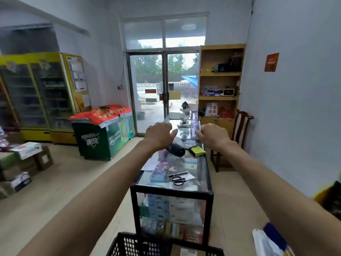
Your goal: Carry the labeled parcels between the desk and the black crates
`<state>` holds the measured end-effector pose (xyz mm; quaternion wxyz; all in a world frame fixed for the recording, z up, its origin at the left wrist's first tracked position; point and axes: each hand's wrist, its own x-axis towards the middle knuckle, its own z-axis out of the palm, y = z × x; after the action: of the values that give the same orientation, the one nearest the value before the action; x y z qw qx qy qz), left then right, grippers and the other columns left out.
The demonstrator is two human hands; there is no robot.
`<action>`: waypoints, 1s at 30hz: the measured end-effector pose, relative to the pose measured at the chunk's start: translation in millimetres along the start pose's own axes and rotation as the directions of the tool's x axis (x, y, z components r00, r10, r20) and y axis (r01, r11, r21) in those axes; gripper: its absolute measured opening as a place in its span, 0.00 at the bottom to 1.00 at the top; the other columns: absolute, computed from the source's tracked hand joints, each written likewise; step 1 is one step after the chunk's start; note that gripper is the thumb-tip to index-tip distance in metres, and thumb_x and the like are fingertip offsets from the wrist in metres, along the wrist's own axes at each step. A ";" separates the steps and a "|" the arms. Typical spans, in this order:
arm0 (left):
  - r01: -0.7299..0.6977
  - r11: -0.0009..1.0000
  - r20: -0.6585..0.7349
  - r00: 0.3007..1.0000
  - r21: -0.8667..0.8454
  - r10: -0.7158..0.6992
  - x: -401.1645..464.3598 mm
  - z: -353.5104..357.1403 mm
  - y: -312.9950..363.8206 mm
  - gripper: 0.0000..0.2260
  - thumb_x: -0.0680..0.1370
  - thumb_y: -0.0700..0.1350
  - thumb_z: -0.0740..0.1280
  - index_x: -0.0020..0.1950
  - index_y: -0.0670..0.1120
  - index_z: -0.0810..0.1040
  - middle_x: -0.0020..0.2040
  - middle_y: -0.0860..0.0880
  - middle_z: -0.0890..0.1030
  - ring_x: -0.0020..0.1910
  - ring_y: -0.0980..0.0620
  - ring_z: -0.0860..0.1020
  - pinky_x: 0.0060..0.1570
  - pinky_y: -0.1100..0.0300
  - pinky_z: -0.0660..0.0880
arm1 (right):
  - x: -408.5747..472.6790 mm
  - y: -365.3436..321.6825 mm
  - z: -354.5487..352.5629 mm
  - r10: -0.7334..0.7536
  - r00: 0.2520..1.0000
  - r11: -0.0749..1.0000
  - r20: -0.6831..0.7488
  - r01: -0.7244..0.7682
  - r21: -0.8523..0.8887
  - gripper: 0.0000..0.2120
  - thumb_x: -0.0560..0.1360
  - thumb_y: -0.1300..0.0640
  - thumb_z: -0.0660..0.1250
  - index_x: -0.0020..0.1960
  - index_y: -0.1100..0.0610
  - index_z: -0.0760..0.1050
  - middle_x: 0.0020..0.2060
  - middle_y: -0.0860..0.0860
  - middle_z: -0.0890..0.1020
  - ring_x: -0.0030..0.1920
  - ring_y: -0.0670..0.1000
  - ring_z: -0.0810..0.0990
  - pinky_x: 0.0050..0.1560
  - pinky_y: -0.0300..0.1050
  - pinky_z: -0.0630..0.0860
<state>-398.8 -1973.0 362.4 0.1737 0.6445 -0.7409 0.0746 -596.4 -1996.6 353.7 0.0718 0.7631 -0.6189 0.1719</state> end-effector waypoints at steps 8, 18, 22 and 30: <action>0.292 0.947 -0.117 0.954 0.135 -0.277 -81.5 -50.3 -115.5 0.19 0.85 0.58 0.56 0.62 0.45 0.78 0.61 0.43 0.81 0.60 0.43 0.79 0.57 0.49 0.74 | 15.8 -132.8 9.1 -0.323 0.945 0.946 -0.058 0.324 0.012 0.22 0.84 0.45 0.53 0.60 0.60 0.77 0.58 0.59 0.80 0.58 0.61 0.79 0.53 0.51 0.73; 0.744 0.602 -0.256 0.666 0.290 -0.701 -346.9 -192.8 -288.5 0.20 0.84 0.58 0.56 0.60 0.46 0.79 0.60 0.43 0.82 0.60 0.41 0.78 0.56 0.49 0.73 | -88.7 -471.0 -9.1 -0.748 0.649 0.592 -0.140 0.747 0.302 0.19 0.84 0.47 0.54 0.55 0.59 0.77 0.56 0.58 0.80 0.57 0.60 0.78 0.56 0.55 0.75; 0.863 0.391 -0.336 0.490 0.321 -0.805 -479.9 -253.9 -323.9 0.19 0.84 0.57 0.56 0.59 0.46 0.79 0.60 0.44 0.82 0.62 0.41 0.77 0.60 0.49 0.70 | -174.6 -598.7 -35.1 -0.854 0.478 0.380 -0.204 0.842 0.383 0.20 0.83 0.46 0.52 0.53 0.57 0.78 0.55 0.56 0.81 0.56 0.61 0.79 0.52 0.53 0.73; 0.951 -0.013 -0.491 0.148 0.309 -0.859 -732.8 -342.4 -316.5 0.22 0.85 0.60 0.54 0.63 0.45 0.77 0.57 0.45 0.82 0.58 0.42 0.78 0.58 0.48 0.71 | -392.2 -779.3 -84.3 -0.924 0.122 -0.046 -0.362 0.905 0.423 0.22 0.84 0.45 0.53 0.54 0.60 0.77 0.56 0.59 0.78 0.58 0.63 0.77 0.52 0.56 0.72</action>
<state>46.7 -1227.7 385.2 0.0381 0.9753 -0.0639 0.2081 75.6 -1434.4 374.7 -0.0686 0.9604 0.1269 0.2383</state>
